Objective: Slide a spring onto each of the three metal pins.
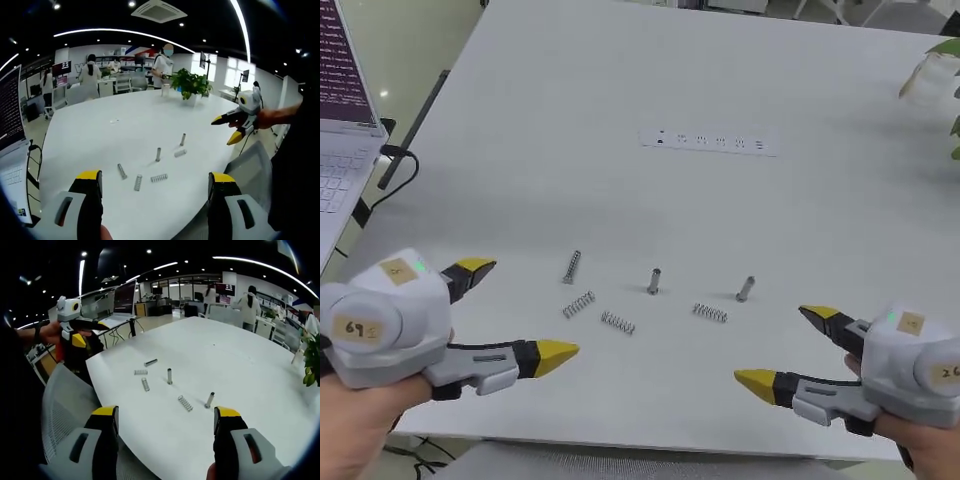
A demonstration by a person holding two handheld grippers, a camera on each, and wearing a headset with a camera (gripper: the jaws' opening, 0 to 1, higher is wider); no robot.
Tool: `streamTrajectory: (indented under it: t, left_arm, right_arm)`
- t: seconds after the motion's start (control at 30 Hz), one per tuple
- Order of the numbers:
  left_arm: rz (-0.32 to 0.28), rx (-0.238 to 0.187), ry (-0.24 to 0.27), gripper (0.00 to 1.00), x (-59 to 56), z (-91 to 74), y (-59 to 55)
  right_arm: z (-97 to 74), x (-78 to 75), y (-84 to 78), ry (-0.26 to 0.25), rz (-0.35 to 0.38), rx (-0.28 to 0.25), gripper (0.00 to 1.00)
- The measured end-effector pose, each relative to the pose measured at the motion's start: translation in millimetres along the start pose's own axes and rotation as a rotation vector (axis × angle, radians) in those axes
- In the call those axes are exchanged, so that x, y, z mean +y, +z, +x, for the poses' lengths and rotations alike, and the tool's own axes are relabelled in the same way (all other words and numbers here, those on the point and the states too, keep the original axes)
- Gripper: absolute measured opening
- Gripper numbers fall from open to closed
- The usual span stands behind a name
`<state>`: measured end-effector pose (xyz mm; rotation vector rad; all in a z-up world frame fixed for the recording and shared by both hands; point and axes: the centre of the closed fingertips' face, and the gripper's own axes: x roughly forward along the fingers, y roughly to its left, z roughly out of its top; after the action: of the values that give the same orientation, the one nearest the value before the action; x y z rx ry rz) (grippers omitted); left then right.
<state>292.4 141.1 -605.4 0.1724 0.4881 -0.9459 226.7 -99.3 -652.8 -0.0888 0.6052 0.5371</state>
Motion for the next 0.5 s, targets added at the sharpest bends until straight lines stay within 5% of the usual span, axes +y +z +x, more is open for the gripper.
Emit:
streamTrajectory:
  t: [0.5]
  left_arm:
    - [0.012, 0.015, -0.005, 0.84, 6.3, 1.8, -3.1]
  right_arm:
    - [-2.9, -5.3, -3.8, -0.014, 0.003, 0.008, 0.76]
